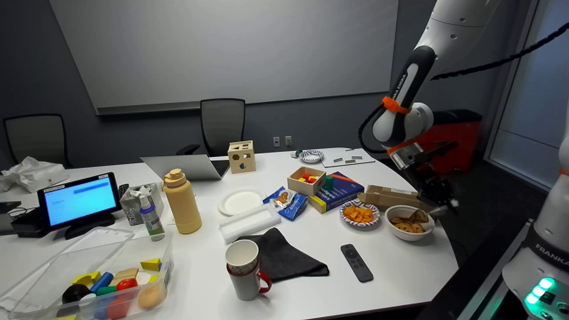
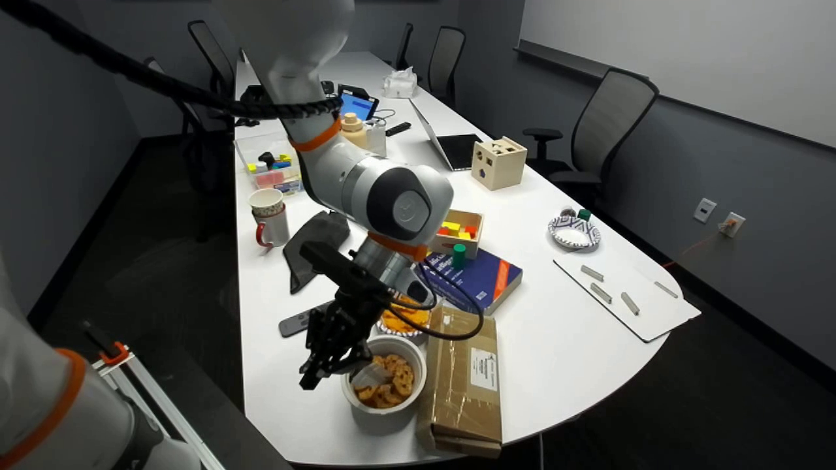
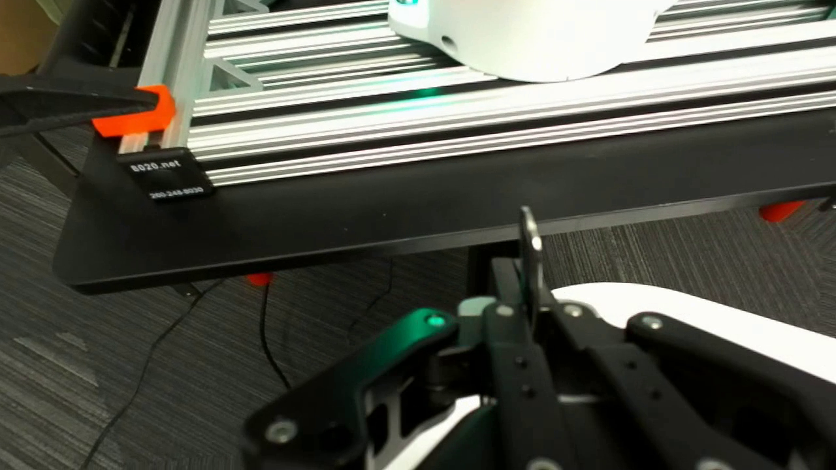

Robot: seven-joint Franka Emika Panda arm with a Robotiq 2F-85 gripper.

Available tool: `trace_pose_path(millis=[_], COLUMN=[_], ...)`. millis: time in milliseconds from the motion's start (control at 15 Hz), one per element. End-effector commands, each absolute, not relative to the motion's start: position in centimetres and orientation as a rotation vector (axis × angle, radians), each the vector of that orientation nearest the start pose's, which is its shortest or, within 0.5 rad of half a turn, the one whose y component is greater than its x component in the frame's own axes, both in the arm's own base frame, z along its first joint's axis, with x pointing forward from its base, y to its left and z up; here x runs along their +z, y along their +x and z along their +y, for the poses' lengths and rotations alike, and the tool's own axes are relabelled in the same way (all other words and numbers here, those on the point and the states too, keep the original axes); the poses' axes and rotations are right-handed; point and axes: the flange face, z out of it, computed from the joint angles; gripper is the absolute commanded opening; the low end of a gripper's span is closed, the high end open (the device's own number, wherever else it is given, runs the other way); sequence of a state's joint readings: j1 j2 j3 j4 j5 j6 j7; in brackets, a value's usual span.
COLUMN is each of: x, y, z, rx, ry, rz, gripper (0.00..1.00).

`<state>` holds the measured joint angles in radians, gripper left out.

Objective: Use the cake spatula to stir the contents in the white bowl.

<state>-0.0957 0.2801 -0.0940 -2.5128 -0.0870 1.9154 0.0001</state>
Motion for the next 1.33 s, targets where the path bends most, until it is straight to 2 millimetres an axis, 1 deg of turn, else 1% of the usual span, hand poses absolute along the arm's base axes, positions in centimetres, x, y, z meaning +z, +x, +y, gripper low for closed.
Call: trace_pose_path(millis=[0, 133, 333, 467, 733, 1000, 1133, 1267], x=[17.1, 18.3, 20.2, 20.6, 19.2, 17.5, 16.0, 13.8], y=[33.8, 33.7, 33.9, 34.0, 33.9, 34.0, 34.0, 34.2], z=[-6.5, -6.3, -6.5, -6.8, -7.0, -8.1, -9.2, -10.2], rx=[1.285, 1.299, 1.309, 1.316, 1.298, 1.320, 1.332, 1.311], ry=[-2.774, -2.736, -2.691, -2.655, -2.589, -2.591, -2.607, -2.628], rz=[0.139, 0.111, 0.110, 0.118, 0.119, 0.186, 0.246, 0.289], gripper=[0.01, 0.01, 0.01, 0.01, 0.01, 0.01, 0.01, 0.01])
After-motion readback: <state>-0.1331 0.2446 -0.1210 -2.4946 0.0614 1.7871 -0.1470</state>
